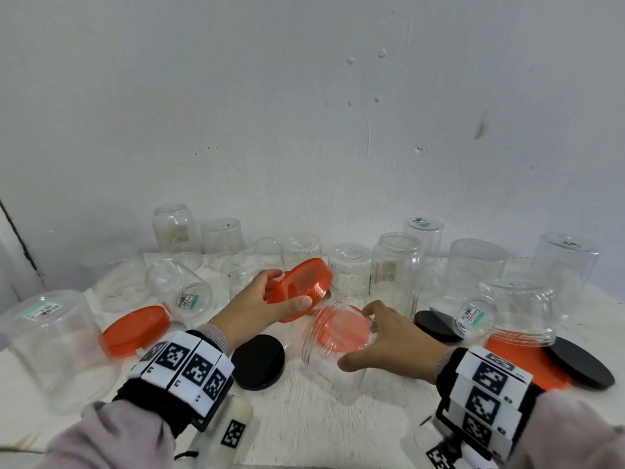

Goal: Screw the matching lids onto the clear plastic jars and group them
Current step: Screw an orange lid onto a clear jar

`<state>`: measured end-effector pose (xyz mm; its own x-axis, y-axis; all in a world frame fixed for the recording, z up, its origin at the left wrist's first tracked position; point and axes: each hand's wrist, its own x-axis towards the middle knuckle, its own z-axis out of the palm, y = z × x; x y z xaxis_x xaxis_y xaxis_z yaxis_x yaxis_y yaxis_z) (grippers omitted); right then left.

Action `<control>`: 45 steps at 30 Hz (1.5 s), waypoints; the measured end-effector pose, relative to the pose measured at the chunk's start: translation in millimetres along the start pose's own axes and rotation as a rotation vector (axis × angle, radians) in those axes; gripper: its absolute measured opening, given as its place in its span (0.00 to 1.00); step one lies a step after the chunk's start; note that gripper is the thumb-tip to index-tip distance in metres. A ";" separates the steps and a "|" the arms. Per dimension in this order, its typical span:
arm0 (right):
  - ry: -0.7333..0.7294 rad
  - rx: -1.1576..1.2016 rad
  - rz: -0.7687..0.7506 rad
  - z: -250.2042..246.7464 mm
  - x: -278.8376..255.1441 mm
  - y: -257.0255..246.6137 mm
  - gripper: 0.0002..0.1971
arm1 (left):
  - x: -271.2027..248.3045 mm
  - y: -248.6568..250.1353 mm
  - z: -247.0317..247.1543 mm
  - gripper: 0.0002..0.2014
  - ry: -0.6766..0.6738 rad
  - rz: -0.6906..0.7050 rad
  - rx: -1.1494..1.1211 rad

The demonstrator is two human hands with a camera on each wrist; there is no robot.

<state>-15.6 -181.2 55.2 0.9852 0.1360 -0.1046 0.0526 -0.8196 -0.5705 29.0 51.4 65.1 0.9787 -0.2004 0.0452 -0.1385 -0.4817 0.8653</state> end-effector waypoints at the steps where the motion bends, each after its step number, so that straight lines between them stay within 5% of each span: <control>1: -0.028 0.011 0.003 1.8 1.4 0.5 0.49 | -0.4 0.0 -0.4 0.50 -0.006 -0.007 0.005; 11: -0.228 0.379 -0.035 17.8 19.8 18.0 0.51 | -3.0 1.0 5.3 0.50 -0.071 0.010 0.062; 21: -0.246 0.368 0.006 28.2 30.9 29.7 0.60 | -5.8 3.7 18.8 0.57 -0.156 0.039 0.192; 34: -0.260 0.267 0.025 30.7 32.5 33.4 0.57 | -6.6 6.8 38.9 0.56 -0.223 0.100 0.336; 45: -0.265 0.313 0.027 9.8 31.3 31.3 0.54 | -6.9 -6.1 41.1 0.65 -0.264 0.046 0.222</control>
<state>15.3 -197.2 26.1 0.9073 0.2885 -0.3060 -0.0656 -0.6216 -0.7806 16.9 20.6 39.0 0.9017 -0.4260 -0.0739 -0.2399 -0.6353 0.7341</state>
